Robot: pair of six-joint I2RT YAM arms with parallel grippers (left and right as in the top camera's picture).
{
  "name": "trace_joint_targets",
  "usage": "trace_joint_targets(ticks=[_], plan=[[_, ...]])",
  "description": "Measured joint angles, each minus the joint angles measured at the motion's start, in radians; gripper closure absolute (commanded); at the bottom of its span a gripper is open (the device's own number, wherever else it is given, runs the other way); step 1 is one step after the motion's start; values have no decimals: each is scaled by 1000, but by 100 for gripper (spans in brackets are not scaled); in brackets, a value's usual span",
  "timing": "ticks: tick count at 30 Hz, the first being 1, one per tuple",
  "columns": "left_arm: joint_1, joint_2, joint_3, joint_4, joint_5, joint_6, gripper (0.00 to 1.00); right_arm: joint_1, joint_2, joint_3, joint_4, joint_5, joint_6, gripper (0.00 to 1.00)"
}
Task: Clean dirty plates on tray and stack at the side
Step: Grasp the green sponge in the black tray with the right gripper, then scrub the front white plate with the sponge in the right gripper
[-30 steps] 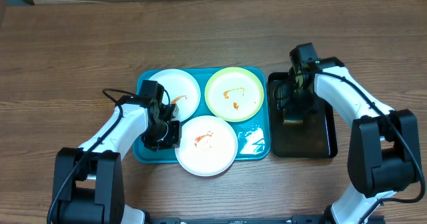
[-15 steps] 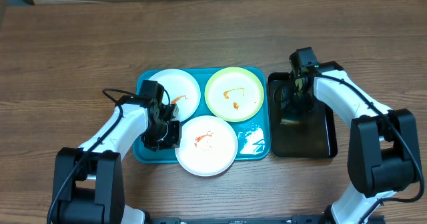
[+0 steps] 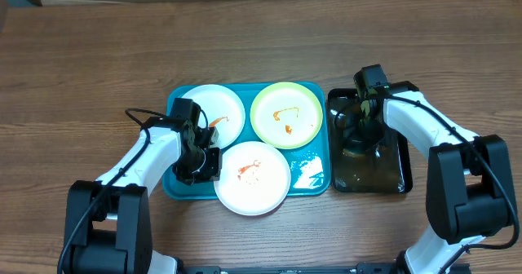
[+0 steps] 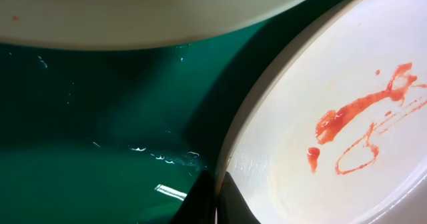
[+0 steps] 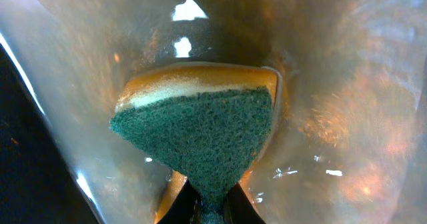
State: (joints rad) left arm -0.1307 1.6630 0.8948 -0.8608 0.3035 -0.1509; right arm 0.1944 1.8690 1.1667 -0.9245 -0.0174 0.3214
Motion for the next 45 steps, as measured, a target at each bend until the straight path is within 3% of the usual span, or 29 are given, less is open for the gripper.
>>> trace_joint_targets(ticks=[3, 9, 15, 19, 25, 30, 45], plan=[[0, 0, 0, 0, 0, 0, 96, 0, 4, 64, -124, 2, 3, 96], [0, 0, 0, -2, 0, 0, 96, 0, -37, 206, -193, -36, 12, 96], [0, 0, 0, -2, 0, 0, 96, 18, -135, 214, -258, -110, -3, 96], [0, 0, 0, -2, 0, 0, 96, 112, -162, 214, -279, -129, -13, 96], [0, 0, 0, -2, 0, 0, 96, 425, -238, 214, -166, -164, 25, 96], [0, 0, 0, -2, 5, 0, 96, 558, -159, 214, -14, -219, 60, 96], [0, 0, 0, -2, 19, 0, 96, 671, 80, 214, 182, -241, 256, 96]])
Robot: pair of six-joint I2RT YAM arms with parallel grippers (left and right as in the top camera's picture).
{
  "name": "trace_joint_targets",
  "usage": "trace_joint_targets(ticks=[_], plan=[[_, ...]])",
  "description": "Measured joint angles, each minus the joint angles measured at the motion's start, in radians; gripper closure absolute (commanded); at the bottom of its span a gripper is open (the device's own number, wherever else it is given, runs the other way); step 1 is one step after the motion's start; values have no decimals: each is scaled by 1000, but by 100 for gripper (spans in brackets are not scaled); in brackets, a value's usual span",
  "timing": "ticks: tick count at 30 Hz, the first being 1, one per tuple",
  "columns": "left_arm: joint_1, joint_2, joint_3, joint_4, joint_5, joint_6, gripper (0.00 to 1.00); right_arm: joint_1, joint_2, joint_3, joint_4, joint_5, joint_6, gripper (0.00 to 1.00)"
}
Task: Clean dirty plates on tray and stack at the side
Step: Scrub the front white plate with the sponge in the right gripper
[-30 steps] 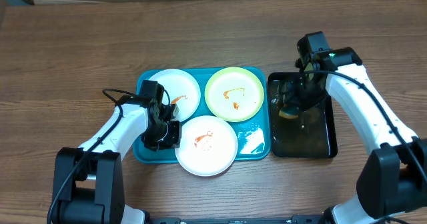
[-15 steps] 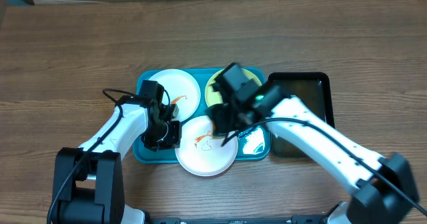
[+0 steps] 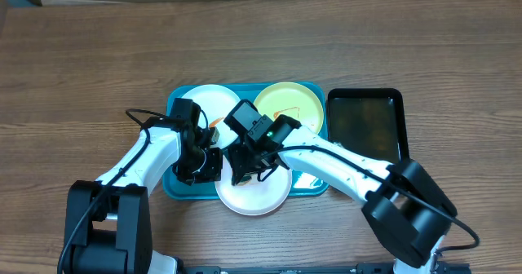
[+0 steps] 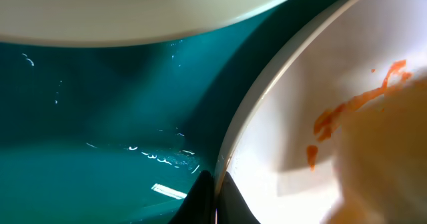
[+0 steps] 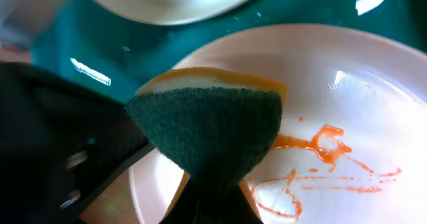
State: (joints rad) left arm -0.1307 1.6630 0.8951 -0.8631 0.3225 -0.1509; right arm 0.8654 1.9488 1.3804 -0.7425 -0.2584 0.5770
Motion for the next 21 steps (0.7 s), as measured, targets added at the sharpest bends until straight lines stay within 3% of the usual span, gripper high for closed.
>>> trace_joint_targets(ticks=[11, 21], plan=[[0, 0, 0, 0, 0, 0, 96, 0, 60, 0, 0, -14, 30, 96], [-1, 0, 0, -9, 19, 0, 96, -92, 60, 17, -197, 108, 44, 95]])
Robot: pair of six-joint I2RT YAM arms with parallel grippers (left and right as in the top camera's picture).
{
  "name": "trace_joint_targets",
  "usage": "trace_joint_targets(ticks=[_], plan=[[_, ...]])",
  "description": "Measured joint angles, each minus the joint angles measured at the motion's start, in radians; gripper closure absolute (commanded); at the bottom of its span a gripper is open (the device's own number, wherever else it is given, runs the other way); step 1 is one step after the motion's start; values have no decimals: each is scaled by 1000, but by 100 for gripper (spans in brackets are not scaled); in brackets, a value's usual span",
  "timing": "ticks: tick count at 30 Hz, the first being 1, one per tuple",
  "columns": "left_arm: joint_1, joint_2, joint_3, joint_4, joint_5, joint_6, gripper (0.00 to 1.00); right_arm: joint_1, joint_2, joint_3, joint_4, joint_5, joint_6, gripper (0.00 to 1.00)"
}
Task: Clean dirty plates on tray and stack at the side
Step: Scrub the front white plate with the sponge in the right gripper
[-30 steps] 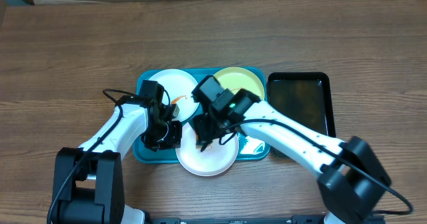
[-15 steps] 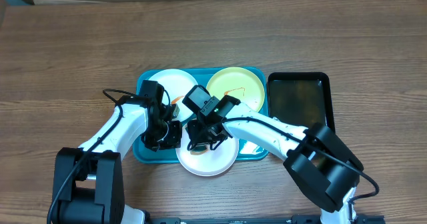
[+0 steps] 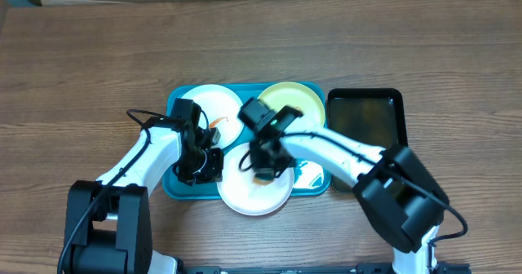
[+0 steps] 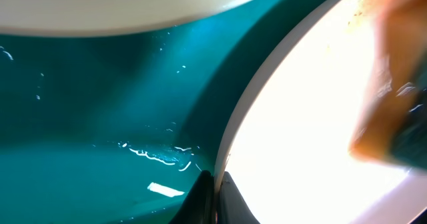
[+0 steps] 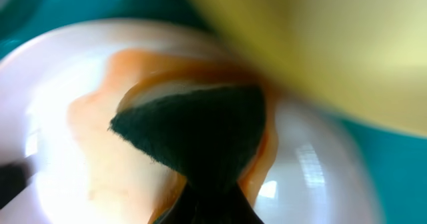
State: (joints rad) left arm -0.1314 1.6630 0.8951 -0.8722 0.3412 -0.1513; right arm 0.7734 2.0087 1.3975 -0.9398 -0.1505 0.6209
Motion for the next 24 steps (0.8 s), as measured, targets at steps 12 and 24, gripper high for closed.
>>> trace_joint_targets(ticks=[12, 24], plan=[[0, 0, 2, -11, -18, 0, 96, 64, 0, 0, -11, -136, -158, 93], [0, 0, 2, -3, -18, -3, 96, 99, 5, 0, 119, -30, -192, 90]])
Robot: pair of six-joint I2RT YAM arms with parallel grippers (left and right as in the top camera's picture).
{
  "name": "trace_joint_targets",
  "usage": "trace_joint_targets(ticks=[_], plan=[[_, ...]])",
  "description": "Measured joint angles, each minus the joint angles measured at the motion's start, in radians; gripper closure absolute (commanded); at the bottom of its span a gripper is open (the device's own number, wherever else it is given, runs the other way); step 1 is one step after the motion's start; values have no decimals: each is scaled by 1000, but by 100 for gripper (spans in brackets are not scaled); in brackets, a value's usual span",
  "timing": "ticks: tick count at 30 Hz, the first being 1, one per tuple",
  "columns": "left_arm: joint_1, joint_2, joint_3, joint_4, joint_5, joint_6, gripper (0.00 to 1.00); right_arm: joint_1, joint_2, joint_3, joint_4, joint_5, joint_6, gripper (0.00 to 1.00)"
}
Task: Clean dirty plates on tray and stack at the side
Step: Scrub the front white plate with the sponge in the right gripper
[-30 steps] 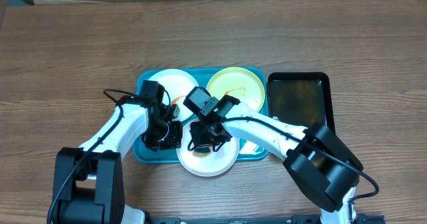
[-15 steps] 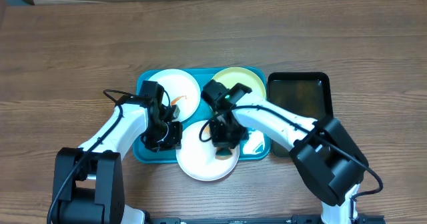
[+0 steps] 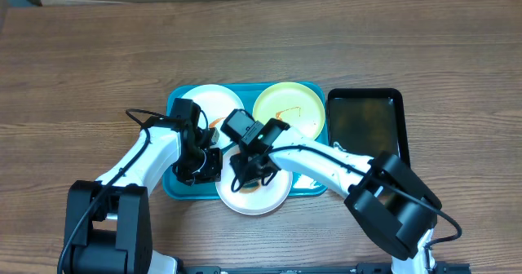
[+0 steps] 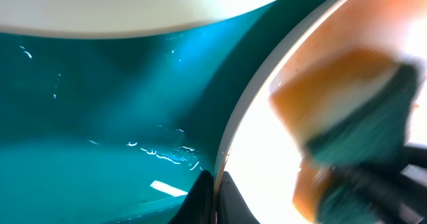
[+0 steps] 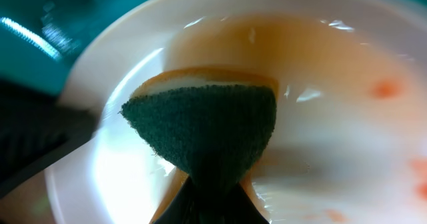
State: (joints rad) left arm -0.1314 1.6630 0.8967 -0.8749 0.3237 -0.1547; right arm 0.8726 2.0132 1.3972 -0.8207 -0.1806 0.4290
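A teal tray (image 3: 181, 190) holds three plates: a white one (image 3: 214, 105) at back left with a red smear, a yellow-green one (image 3: 298, 107) at back right with a red smear, and a white front plate (image 3: 273, 199) lapping over the tray's front edge. My left gripper (image 4: 215, 184) is shut on the front plate's left rim (image 4: 230, 154). My right gripper (image 5: 212, 207) is shut on a green and yellow sponge (image 5: 205, 127), which presses on the left part of the front plate (image 5: 333, 151). Orange smears cover that plate's surface.
A black tray (image 3: 367, 131) holding liquid sits right of the teal tray. Bare wooden table (image 3: 81, 78) lies to the left, the right and behind. My right arm (image 3: 326, 161) reaches across the teal tray from the right.
The right gripper with the sponge has moved from the front plate's upper middle to its left part, close to my left gripper. The left gripper has not moved.
The right gripper first held the sponge in the black tray's liquid while the left gripper pinched the front plate's rim. Then the sponge was over the front plate's red sauce. Later the sauce had turned to orange smears, and now the sponge rubs the plate's left part.
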Motion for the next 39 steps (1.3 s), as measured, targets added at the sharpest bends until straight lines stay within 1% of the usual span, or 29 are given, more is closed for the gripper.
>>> trace_joint_targets(ticks=[3, 7, 11, 14, 15, 16, 17, 21, 22, 24, 29, 32, 35, 39], plan=[[0, 0, 0, -1, 3, 0, 96, -78, 0, 4, -55, 26, -2, 91], [0, 0, 0, -3, 19, 0, 96, -167, 0, 9, -184, 27, -38, 92], [0, 0, 1, -1, 43, 0, 96, -178, 0, 14, -298, 17, -79, 91], [-9, 0, 1, -5, 55, 0, 96, -177, 0, 15, -339, 12, -97, 91], [-10, 0, 1, -4, 56, 0, 96, -177, 0, 15, -337, 12, -100, 90], [-10, 0, 1, -5, 55, 0, 96, -177, 0, 15, -320, 13, -104, 85], [-10, 0, 1, -5, 54, 0, 96, -177, 0, 15, -297, 14, -109, 84], [-5, 0, 1, -7, 29, -3, 96, -178, 4, 14, -158, -9, -116, 84], [-3, 0, 1, -6, 21, -4, 96, -179, 7, 13, -101, -37, -116, 90], [0, 0, 1, -6, 16, -6, 96, -179, 8, 13, -69, -69, -113, 96], [0, 0, 1, -15, 16, -7, 96, -179, 9, 13, -118, -126, -114, 96], [0, 0, 1, -16, 17, -7, 96, -180, 1, 13, -159, -114, -98, 96], [0, 0, 1, -16, 16, -7, 96, -191, -58, 11, -180, -58, -64, 96], [0, 0, 4, -19, 13, -7, 96, -246, -211, 11, -201, 14, -18, 96]])
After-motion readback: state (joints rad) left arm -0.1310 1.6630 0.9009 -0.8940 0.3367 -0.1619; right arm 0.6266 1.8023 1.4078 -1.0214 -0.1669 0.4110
